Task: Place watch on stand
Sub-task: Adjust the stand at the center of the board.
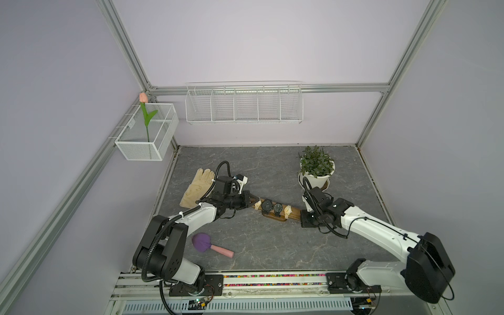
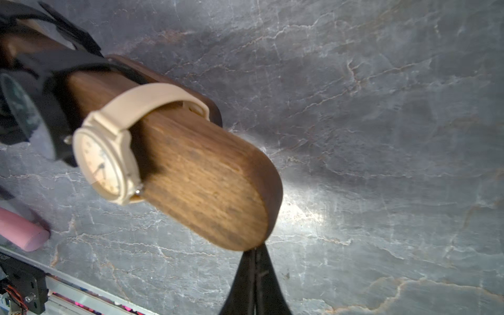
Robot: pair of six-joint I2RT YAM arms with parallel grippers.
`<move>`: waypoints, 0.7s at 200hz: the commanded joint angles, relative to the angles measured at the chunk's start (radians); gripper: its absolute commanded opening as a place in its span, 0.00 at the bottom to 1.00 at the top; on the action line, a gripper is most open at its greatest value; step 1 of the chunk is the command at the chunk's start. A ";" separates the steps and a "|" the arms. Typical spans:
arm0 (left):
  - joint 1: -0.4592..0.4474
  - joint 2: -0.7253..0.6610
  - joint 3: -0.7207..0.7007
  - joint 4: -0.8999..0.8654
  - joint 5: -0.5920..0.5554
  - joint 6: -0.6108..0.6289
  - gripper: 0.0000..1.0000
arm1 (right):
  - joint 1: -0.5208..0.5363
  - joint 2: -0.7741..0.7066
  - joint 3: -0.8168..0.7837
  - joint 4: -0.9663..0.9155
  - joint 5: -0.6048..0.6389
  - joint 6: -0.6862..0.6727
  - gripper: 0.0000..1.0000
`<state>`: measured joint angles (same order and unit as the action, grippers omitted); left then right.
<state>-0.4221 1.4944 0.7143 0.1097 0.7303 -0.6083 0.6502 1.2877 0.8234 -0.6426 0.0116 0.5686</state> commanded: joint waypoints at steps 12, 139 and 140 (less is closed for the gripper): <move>-0.001 0.010 -0.012 -0.023 -0.024 0.026 0.00 | -0.023 -0.002 0.027 -0.029 0.013 -0.039 0.07; -0.002 -0.469 0.103 -0.410 -0.378 0.044 0.18 | -0.087 -0.179 0.049 -0.147 -0.021 -0.158 0.09; -0.002 -0.472 0.104 -0.415 -0.387 0.044 0.18 | -0.088 -0.180 0.049 -0.147 -0.021 -0.158 0.09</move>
<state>-0.4221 1.1439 0.7715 -0.1177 0.5640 -0.5919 0.5941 1.1400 0.8566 -0.7216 0.0025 0.4694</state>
